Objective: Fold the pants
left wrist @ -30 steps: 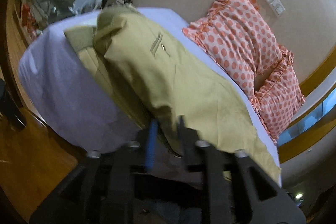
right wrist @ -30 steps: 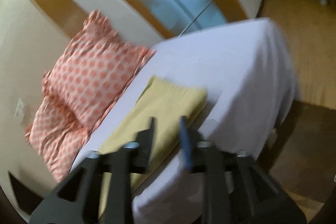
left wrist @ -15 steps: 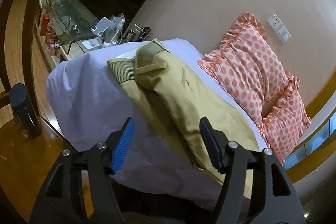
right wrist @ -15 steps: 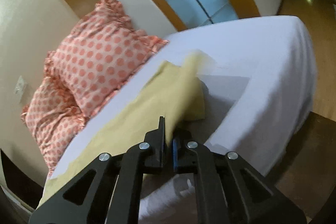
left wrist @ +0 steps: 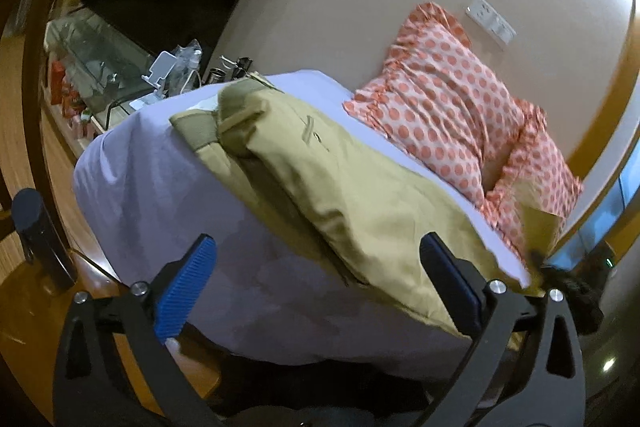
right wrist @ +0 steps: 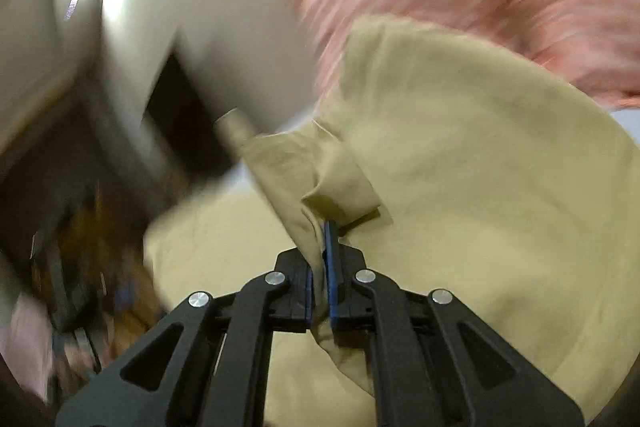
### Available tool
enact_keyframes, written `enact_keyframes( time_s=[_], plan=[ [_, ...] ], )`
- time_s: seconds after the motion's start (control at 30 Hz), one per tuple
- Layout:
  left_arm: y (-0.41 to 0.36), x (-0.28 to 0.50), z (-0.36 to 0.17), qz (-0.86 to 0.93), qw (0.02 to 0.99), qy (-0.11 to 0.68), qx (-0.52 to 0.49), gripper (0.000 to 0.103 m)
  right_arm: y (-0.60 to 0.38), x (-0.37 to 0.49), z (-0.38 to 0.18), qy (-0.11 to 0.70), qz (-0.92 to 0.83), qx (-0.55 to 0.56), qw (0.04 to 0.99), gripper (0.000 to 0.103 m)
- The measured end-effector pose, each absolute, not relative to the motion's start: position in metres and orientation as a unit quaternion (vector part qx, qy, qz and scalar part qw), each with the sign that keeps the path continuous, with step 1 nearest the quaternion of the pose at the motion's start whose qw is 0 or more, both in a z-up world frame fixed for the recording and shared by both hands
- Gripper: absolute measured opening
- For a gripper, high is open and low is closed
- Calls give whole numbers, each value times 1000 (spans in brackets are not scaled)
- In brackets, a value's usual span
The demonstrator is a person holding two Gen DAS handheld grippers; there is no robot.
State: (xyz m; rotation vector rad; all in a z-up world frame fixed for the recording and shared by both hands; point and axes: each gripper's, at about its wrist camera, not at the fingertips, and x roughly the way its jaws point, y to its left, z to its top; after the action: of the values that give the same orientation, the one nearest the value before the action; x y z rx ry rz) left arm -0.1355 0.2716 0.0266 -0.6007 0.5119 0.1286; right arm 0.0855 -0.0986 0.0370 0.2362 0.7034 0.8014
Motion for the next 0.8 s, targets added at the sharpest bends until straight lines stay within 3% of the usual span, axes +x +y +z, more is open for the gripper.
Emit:
enact_keyframes(
  time_s=[0.1,0.13,0.17,0.2,0.23,0.7,0.8],
  plan=[
    [266,-125,16,32,913,282,-293,101,-52,74,17,384,392,63,834,24],
    [265,-121,11,22,910,292,-294,101,-52,70,19,379,392,65,836,48],
    [263,-117,7,10,907,300,-296,101,-57,64,21,369,389,72,841,64],
    [261,-113,3,-1,904,304,-301,101,-67,59,27,351,382,85,851,89],
    [261,-108,1,-11,901,305,-307,101,-78,55,34,330,375,98,861,93],
    [270,-64,7,3,858,317,-404,101,-119,64,24,341,344,170,858,93],
    [272,-71,16,10,870,287,-402,98,-123,65,17,347,343,178,855,93]
  ],
)
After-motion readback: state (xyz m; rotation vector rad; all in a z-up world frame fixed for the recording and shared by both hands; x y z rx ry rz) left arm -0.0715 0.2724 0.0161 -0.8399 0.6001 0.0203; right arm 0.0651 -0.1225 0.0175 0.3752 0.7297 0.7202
